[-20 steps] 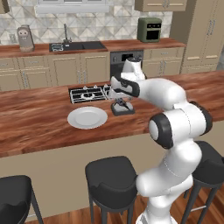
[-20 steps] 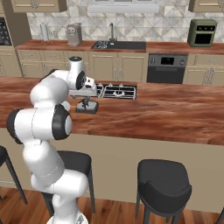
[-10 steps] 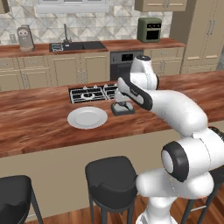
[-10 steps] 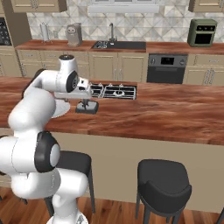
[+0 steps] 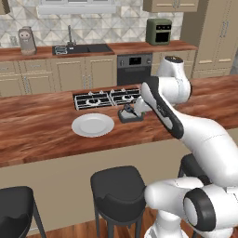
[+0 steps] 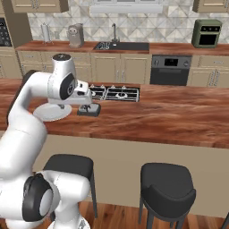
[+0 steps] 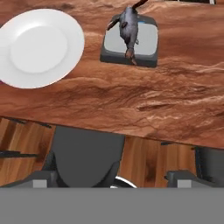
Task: Take the fish from the fridge and place it on the digital scale on the counter by the fridge. Wait a few seconds for a reading, then move it to the plate on the dining counter.
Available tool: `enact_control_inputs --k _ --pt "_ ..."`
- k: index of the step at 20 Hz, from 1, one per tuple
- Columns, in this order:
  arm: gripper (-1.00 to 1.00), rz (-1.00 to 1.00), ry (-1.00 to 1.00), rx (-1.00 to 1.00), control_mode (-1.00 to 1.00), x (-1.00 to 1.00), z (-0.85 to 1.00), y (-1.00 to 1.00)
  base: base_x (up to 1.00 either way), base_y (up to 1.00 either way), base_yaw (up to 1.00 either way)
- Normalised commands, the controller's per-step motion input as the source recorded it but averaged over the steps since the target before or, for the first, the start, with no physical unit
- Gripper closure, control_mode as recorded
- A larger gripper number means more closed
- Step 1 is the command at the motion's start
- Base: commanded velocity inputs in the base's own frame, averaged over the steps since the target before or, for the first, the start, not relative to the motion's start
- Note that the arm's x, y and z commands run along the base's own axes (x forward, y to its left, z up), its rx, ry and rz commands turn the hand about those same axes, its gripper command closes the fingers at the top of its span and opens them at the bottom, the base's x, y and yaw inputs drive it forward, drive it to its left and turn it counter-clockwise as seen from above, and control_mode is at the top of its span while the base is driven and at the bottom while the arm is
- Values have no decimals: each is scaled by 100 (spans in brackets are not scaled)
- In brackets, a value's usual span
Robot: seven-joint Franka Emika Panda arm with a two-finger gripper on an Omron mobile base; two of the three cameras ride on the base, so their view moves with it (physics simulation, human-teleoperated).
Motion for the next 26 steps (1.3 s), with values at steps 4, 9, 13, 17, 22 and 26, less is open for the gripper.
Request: enact_control_inputs --k 4,9,13,17,22,26 --pt "-100 5 0 0 -100 -85 34 -36 0 0 0" --pt "-100 6 0 0 -100 -97 30 -27 0 0 0" --pt "-100 8 0 0 -100 -34 5 -1 0 0 0" --pt "-100 0 0 0 -100 0 0 0 0 0 0" --pt "-100 0 0 0 -100 0 0 0 0 0 0" --pt "-100 0 0 0 -100 0 0 0 0 0 0"
